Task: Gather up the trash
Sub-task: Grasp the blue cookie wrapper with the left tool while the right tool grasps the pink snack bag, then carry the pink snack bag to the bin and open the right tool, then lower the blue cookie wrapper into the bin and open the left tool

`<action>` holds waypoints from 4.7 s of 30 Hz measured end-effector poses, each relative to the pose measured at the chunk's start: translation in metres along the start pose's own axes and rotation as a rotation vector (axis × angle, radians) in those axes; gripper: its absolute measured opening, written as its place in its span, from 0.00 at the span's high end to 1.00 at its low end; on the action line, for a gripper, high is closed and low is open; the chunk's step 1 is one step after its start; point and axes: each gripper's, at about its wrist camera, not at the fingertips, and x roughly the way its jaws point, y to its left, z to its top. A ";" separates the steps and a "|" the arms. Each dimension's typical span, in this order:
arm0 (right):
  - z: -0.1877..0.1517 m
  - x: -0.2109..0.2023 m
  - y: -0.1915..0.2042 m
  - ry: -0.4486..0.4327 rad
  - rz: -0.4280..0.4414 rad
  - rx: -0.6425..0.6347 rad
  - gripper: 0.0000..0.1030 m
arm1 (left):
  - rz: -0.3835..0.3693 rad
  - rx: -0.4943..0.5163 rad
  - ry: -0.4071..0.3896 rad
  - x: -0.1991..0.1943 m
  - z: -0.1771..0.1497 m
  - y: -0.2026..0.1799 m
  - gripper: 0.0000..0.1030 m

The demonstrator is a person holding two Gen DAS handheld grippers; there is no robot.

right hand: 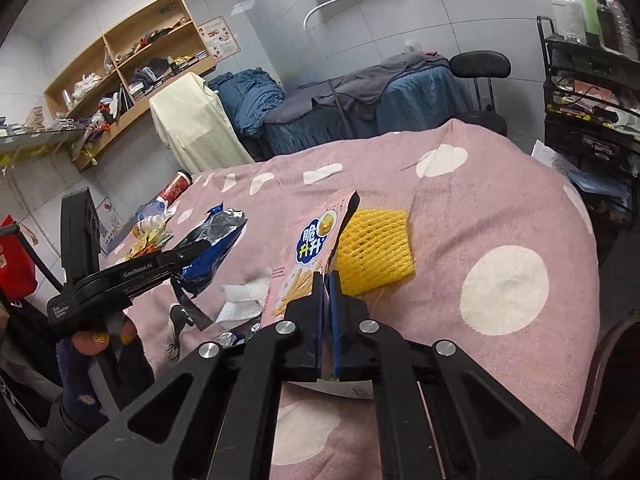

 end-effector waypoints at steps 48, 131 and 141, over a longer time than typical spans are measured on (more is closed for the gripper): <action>-0.111 -0.238 -0.135 -0.283 -0.618 0.268 0.96 | -0.339 0.211 0.054 -0.060 -0.124 -0.162 0.88; -0.139 -0.301 -0.159 -0.545 -0.851 0.479 0.05 | -0.340 0.679 0.370 0.036 -0.215 -0.331 0.28; -0.141 -0.303 -0.159 -0.554 -0.854 0.483 0.05 | -0.342 0.669 0.410 0.037 -0.213 -0.324 0.19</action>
